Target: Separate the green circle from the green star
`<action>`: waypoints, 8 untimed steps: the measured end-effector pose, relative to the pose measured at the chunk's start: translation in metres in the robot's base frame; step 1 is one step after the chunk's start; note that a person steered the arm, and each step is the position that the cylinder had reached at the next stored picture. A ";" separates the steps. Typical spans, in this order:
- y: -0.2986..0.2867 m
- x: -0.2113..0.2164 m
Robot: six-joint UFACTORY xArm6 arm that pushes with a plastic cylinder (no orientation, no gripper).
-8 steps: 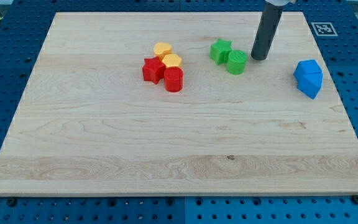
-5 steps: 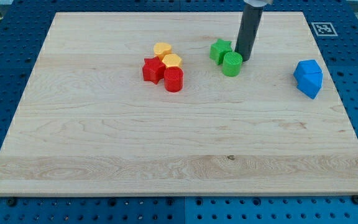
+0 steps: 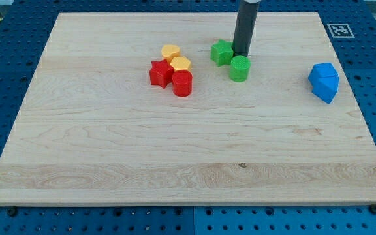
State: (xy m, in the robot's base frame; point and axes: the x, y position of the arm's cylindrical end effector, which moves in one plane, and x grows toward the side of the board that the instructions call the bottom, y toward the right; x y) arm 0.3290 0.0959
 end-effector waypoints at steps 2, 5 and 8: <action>-0.022 0.030; -0.022 0.065; -0.022 0.071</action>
State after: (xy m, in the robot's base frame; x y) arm 0.4000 0.0744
